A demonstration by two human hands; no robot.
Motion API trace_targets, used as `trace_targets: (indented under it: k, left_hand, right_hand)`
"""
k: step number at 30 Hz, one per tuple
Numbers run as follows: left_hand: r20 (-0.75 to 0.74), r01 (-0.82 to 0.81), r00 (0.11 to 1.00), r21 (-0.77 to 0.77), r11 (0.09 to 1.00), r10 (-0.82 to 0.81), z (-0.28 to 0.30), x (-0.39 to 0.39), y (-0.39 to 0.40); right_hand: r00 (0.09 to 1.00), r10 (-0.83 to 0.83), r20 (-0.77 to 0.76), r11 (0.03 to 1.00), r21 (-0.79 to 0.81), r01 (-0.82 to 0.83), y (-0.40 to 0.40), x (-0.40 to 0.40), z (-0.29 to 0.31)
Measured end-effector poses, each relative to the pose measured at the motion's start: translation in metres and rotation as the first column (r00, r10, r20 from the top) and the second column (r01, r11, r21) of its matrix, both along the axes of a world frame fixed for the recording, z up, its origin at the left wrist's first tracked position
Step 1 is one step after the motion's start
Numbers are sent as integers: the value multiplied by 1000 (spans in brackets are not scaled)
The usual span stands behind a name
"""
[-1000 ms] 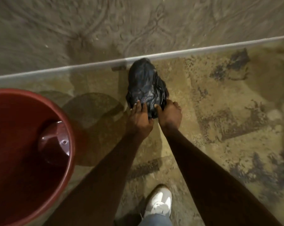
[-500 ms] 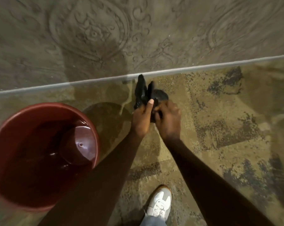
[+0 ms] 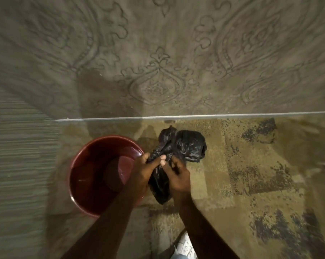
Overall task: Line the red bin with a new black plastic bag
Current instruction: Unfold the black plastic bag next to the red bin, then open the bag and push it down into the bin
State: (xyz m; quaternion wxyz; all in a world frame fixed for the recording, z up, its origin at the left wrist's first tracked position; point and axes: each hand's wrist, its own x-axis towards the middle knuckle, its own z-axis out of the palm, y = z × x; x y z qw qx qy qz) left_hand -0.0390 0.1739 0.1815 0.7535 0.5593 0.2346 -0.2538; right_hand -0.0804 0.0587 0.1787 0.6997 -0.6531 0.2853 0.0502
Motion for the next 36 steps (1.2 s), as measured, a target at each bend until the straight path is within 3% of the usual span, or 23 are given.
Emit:
trace_targets:
  k: [2, 5, 8, 13, 17, 19, 21, 23, 25, 26, 27, 28, 29, 30, 32, 34, 36]
  left_hand:
    - [44, -27, 999, 4, 1000, 26, 11, -12, 25]
    - [42, -117, 993, 140, 983, 112, 18, -22, 59]
    - [23, -255, 967, 89, 963, 254, 19, -29, 91]
    - [-63, -358, 932, 9, 934, 357, 23, -42, 143]
    - [-224, -217, 947, 89, 972, 232, 17, -50, 175]
    - [-344, -9, 937, 163, 987, 65, 12, -58, 189]
    - [-411, 230, 908, 319, 920, -85, 3, -68, 201]
    - [-423, 353, 899, 549, 758, -112, -3, -74, 206]
    - [-220, 229, 972, 816, 531, -81, -2, -73, 204]
    - [-34, 81, 994, 874, 480, -107, 0, -72, 200]
    - [130, -43, 983, 845, 533, -127, 5, -68, 194]
    - [233, -83, 963, 738, 669, -137, 12, -63, 185]
    - [275, -27, 944, 610, 792, -180, 21, -58, 174]
    - [295, 76, 918, 527, 846, -266, 27, -53, 163]
    - [303, 244, 835, 545, 802, -460, 29, -43, 145]
    - [297, 258, 797, 619, 742, -526, 30, -35, 136]
    - [336, 168, 816, 639, 751, -469, 40, -25, 133]
  right_hand:
    - [998, -56, -29, 993, 99, 58, 20, -2, 9]
    - [971, -220, -93, 957, 173, 233, 34, -10, 18]
    - [925, -368, -91, 893, 243, 379, 31, -20, 32]
    - [885, -457, -89, 757, 482, 440, 13, -52, 56]
    - [881, -435, -187, 622, 645, 444, 11, -86, 50]
    - [858, -469, -208, 566, 676, 473, 10, -97, 47]
    - [838, -498, -222, 546, 671, 502, 8, -101, 43]
    - [845, -483, -230, 528, 694, 490, 8, -97, 39]
    - [868, -447, -213, 468, 772, 431, 11, -87, 37]
    - [879, -430, -205, 450, 796, 405, 12, -80, 39]
    - [896, -400, -194, 455, 807, 377, 15, -73, 40]
    - [922, -337, -192, 434, 837, 333, 15, -65, 41]
    - [935, -281, -215, 418, 850, 321, 16, -59, 43]
    - [945, -238, -226, 425, 850, 310, 17, -52, 46]
    - [967, -163, -195, 537, 805, 252, 21, -36, 50]
    - [981, -161, -104, 695, 694, 188, 26, -22, 58]
    - [991, -125, -49, 822, 555, 131, 26, -12, 64]
